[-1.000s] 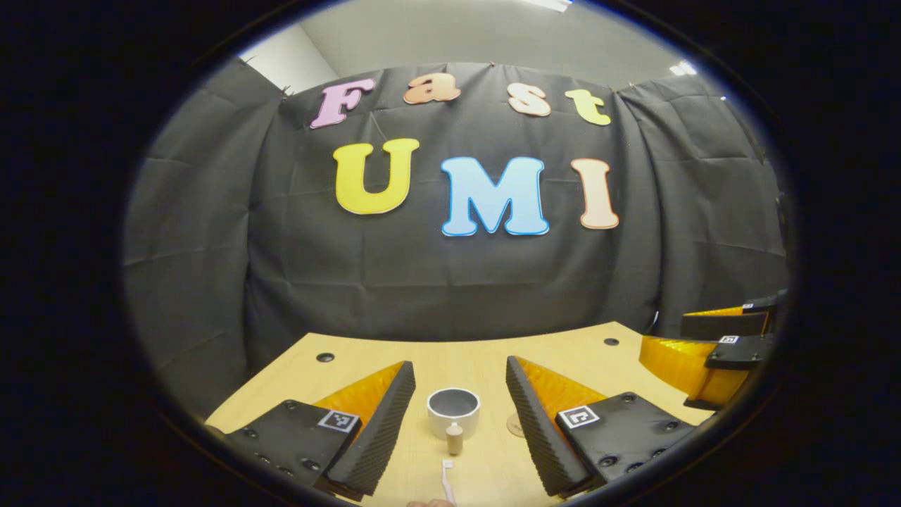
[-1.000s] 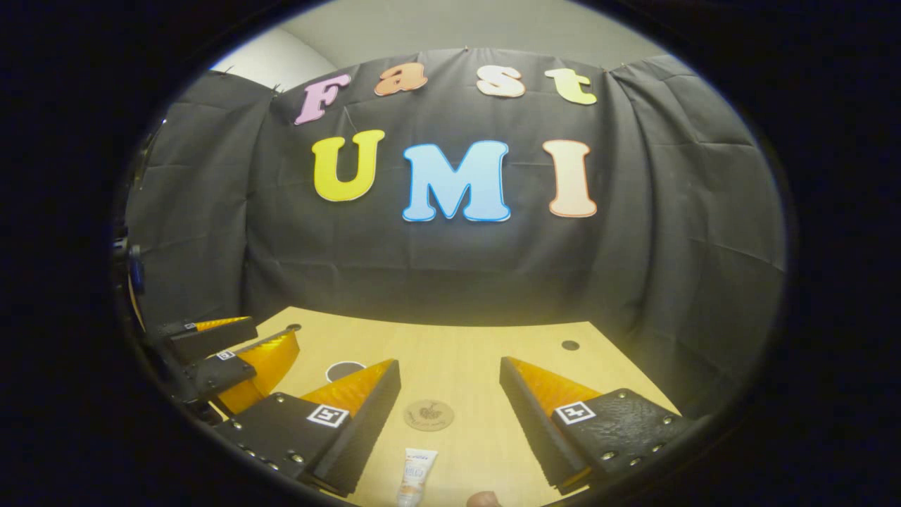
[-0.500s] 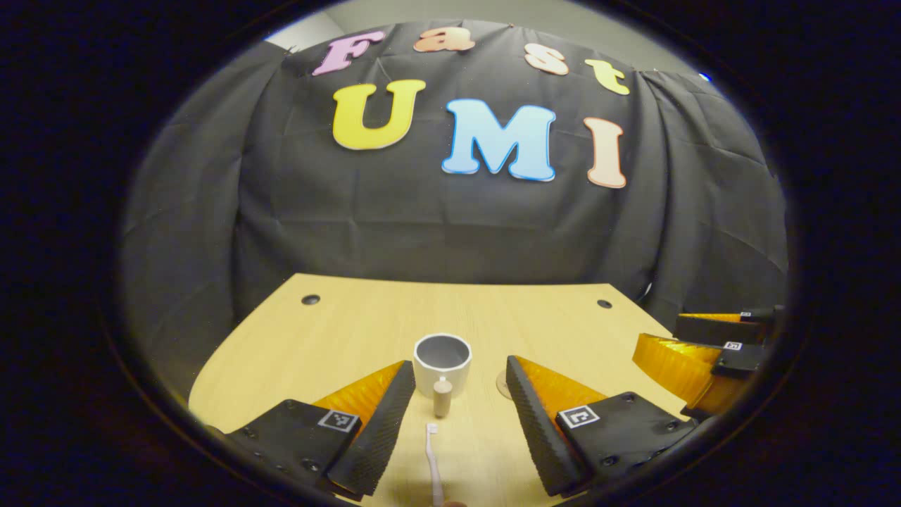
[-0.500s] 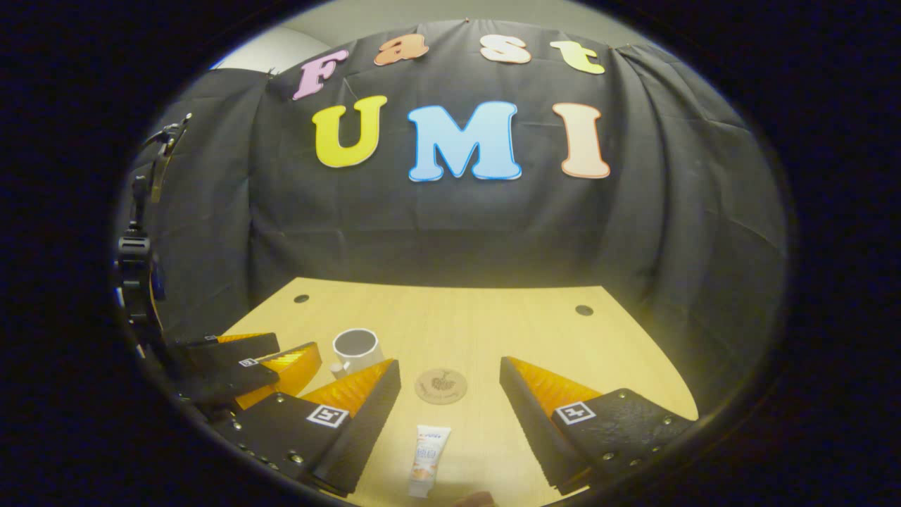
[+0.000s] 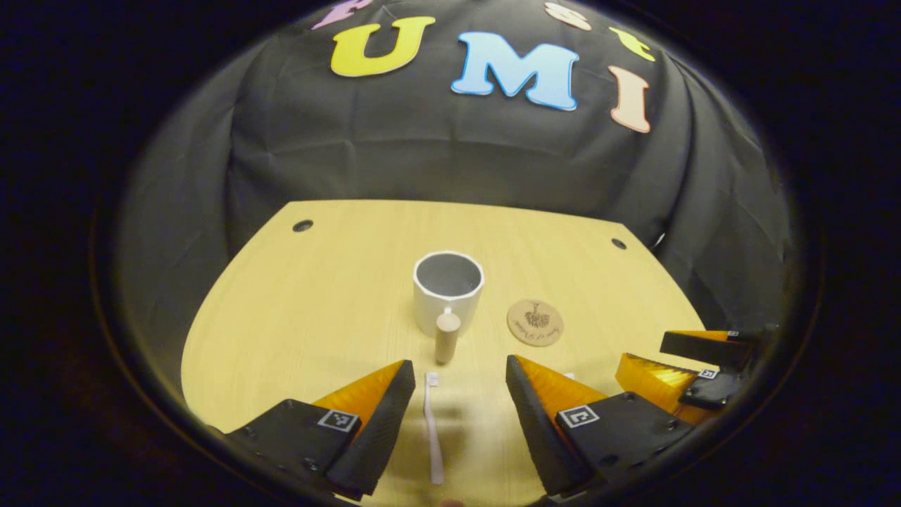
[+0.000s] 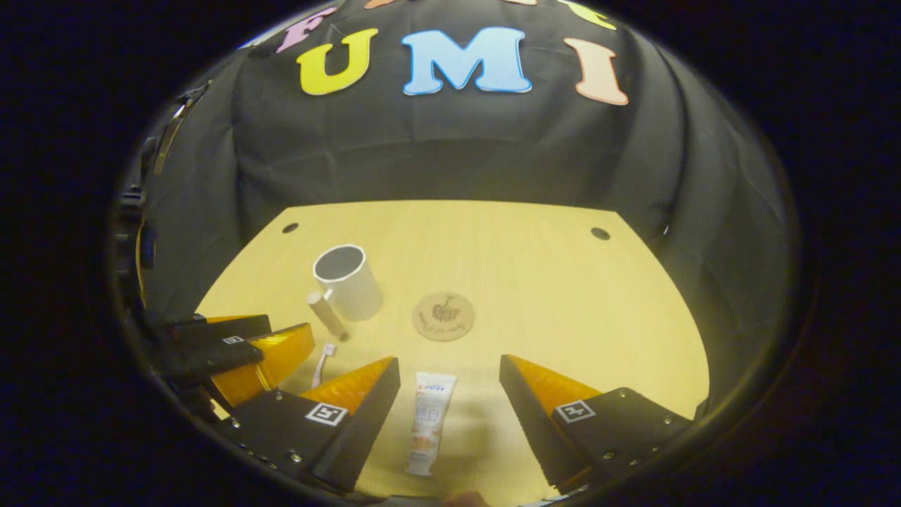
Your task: Put the toothbrush and toothpaste on the desktop into the cup, then pick up the cup and place it on the coaster on the desktop.
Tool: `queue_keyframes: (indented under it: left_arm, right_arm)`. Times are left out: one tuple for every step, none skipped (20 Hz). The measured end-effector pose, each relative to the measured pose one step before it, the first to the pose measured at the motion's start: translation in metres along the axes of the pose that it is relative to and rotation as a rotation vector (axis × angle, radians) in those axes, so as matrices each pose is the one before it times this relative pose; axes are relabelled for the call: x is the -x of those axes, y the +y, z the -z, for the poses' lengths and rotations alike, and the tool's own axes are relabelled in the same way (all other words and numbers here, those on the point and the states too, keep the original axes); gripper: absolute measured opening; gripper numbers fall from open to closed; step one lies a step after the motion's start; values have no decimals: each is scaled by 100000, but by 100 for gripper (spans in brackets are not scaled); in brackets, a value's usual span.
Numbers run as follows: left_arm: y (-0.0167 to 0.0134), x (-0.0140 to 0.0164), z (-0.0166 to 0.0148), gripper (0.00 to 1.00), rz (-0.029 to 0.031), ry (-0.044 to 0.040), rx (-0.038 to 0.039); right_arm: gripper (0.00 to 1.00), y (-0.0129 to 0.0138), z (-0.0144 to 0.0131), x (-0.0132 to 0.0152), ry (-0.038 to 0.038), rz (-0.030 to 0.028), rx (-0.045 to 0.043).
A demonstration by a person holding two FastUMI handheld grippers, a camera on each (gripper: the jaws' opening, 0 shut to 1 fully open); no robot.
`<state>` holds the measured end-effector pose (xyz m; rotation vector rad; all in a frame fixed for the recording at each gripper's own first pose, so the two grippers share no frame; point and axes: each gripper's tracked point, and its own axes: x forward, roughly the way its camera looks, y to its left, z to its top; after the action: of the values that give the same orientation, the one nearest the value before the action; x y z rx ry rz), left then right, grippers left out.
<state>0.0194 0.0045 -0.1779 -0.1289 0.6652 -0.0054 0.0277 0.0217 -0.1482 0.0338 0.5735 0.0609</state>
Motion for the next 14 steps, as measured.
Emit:
queue_keyframes:
  left_arm:
    - [222, -344, 826, 88, -473, 3410, 396]
    - [88, -415, 928, 88, -16, 3890, 790]
    - [110, -331, 1102, 88, 177, 4815, 491]
    - [0, -439, 825, 88, 419, 3619, 847]
    - [-15, -423, 526, 88, 374, 3107, 653]
    - [3, -349, 466, 88, -44, 3059, 208]
    - [255, -311, 507, 88, -810, 3136, -151]
    - [201, -333, 419, 88, -781, 3068, -821]
    - [189, -620, 524, 88, -592, 2830, -1006]
    - [182, -420, 446, 88, -382, 2872, -1292]
    - [40, -450, 467, 88, -600, 2748, -1133]
    - [47, -247, 315, 88, -244, 2865, -962]
    - [168, -210, 574, 88, -472, 3417, -398]
    - [-11, -412, 670, 88, -89, 4223, 241]
  right_arm:
    - [92, 102, 679, -543, 3002, -517, -308]
    - [92, 21, 670, -337, 3079, -351, 42]
    - [92, 62, 879, -508, 3268, -115, 196]
    - [92, 85, 526, -379, 3122, -499, 24]
    - [92, 190, 404, -522, 2755, -773, -98]
    - [93, 37, 288, -338, 2313, -473, -35]
    - [93, -68, 366, -412, 2440, 119, 174]
    - [93, -123, 372, -349, 2758, 527, 166]
    - [93, 22, 422, -450, 2749, 160, -92]
    - [93, 41, 374, -340, 2989, -124, -366]
    - [93, 102, 556, -436, 2955, -526, -411]
    - [93, 16, 446, -389, 3064, -349, -441]
    - [93, 122, 460, -537, 2754, -647, -264]
    - [93, 49, 354, -380, 2586, -451, -182]
